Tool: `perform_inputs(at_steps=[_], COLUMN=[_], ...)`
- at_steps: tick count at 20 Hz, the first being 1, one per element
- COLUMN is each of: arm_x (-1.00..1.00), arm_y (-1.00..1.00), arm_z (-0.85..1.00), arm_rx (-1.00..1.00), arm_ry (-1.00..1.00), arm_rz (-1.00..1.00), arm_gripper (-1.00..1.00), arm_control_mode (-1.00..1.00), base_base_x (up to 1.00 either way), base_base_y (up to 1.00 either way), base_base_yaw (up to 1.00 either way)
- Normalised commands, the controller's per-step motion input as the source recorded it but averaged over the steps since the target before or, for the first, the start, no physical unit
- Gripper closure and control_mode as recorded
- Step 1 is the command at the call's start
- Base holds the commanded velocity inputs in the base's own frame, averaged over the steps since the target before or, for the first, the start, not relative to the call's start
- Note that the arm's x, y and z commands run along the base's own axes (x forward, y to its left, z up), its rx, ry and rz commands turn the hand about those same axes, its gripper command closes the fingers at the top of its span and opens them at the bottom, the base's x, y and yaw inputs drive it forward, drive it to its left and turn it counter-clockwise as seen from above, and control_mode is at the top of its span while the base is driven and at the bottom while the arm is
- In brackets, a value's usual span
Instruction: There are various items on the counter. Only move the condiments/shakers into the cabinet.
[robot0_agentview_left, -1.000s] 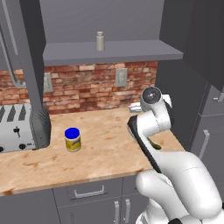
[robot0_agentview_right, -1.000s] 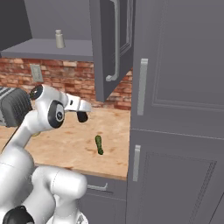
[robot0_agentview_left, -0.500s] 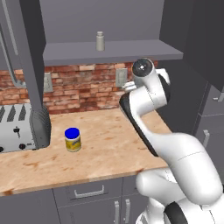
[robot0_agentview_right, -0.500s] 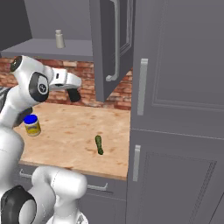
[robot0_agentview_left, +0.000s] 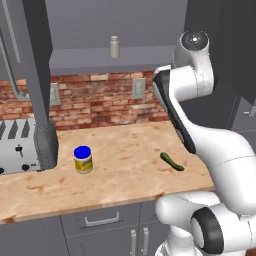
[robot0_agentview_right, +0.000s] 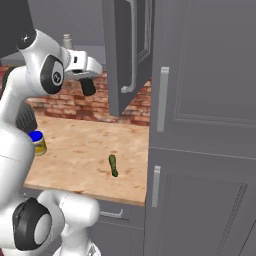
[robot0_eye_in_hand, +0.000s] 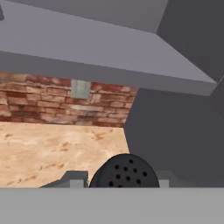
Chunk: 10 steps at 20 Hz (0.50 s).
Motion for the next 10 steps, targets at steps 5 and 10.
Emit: perform_inputs(at_steps=[5, 10], arm_x=[-0.25, -0.06], arm_y=[-0.16, 0.03], arm_z=[0.23, 0.83], arm_rx=[0.06, 0.00], arm_ry=[-0.19, -0.17], arm_rz=[0.01, 0.00], arm_gripper=[1.00, 1.00], arm_control_mode=[-1.00, -1.00], base_base_x=[0.00, 0.00], base_base_y=[0.00, 0.00], base_base_yaw=[0.00, 0.00])
